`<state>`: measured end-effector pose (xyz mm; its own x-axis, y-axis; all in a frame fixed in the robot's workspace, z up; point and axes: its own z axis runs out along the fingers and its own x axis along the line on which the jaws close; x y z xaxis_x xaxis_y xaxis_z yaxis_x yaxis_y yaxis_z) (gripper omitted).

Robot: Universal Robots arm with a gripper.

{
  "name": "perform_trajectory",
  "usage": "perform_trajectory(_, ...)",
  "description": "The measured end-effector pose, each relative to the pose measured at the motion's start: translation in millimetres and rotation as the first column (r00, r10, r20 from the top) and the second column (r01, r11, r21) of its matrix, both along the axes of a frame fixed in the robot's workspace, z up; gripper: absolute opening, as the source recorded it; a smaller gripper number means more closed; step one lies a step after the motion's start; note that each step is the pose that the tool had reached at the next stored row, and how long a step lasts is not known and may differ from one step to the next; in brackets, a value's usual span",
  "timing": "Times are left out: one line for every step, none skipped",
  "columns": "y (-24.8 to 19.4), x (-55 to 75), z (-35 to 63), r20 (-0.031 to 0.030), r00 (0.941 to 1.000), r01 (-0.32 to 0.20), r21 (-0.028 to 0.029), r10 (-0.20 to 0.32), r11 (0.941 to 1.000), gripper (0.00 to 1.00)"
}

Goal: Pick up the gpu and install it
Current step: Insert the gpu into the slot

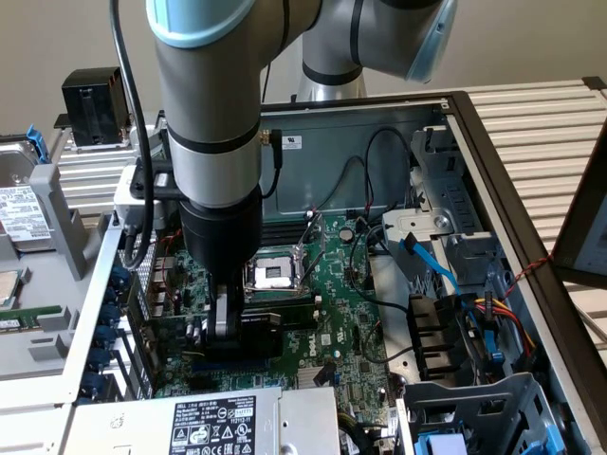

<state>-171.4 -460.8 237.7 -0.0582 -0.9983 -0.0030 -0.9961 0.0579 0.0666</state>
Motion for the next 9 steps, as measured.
perform_trajectory(0.0, -0.1, 0.0, 0.0, 1.0, -0.002, 0.0001, 0.002, 1.0, 0.27)
perform_trajectory(0.0, -0.1, -0.1, 0.0, 1.0, -0.003, 0.0001, 0.003, 1.0, 0.27)
perform_trajectory(0.0, -0.2, 0.0, 0.0, 1.0, -0.003, 0.0001, 0.003, 1.0, 0.27)
perform_trajectory(0.0, -0.2, 0.0, 0.0, 1.0, -0.004, 0.0001, 0.004, 1.0, 0.27)
perform_trajectory(0.0, -0.3, -0.1, -0.0001, 1.0, -0.005, 0.0001, 0.005, 1.0, 0.27)
perform_trajectory(0.0, -0.4, 0.0, 0.0, 1.0, -0.006, 0.0, 0.006, 1.0, 0.27)
perform_trajectory(0.0, -0.4, -0.1, 0.0001, 1.0, -0.007, 0.0, 0.007, 1.0, 0.27)
perform_trajectory(0.0, -0.5, -0.1, 0.0001, 1.0, -0.008, 0.0, 0.008, 1.0, 0.27)
perform_trajectory(0.0, -0.7, -0.1, 0.0001, 1.0, -0.009, 0.0, 0.009, 1.0, 0.27)
